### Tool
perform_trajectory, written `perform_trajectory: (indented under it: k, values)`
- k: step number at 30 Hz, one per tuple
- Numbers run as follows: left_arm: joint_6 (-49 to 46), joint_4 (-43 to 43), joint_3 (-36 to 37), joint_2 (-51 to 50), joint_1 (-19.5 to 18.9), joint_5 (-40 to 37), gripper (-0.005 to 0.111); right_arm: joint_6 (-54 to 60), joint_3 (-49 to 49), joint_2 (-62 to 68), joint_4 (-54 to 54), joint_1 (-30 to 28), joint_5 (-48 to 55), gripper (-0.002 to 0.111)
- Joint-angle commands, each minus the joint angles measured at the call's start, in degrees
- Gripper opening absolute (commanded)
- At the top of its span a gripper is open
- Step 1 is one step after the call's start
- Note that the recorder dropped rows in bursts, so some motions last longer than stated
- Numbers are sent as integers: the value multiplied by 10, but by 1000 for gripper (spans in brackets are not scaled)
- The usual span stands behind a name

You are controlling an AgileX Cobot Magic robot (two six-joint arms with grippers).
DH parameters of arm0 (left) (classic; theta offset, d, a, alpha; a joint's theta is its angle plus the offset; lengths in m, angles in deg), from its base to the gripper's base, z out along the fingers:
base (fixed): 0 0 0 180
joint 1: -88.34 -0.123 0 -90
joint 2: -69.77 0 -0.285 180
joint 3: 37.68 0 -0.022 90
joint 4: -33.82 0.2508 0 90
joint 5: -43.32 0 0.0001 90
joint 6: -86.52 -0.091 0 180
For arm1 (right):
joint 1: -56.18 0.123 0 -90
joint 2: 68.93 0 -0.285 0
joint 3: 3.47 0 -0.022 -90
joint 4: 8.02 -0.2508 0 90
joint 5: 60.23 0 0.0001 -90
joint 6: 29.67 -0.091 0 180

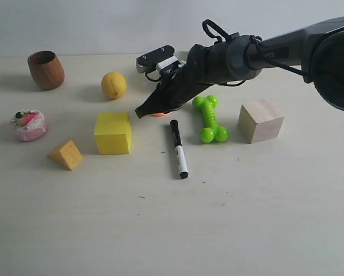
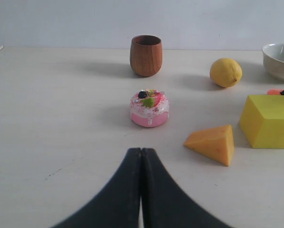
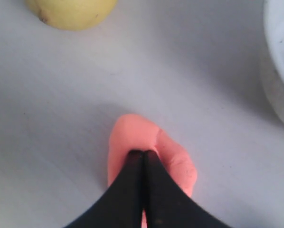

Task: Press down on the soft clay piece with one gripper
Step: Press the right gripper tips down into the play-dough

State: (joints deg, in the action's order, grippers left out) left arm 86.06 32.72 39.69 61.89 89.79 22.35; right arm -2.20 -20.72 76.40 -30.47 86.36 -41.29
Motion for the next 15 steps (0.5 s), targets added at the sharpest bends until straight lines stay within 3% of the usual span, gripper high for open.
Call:
perform_trajectory:
  k: [1,15]
  values:
    - [1,-3,-1,1,3,6,0,-1,14,32,19,-2,41,0]
    - [1,-3,-1,1,3,6,0,-1,14,32,17,-2,38,0]
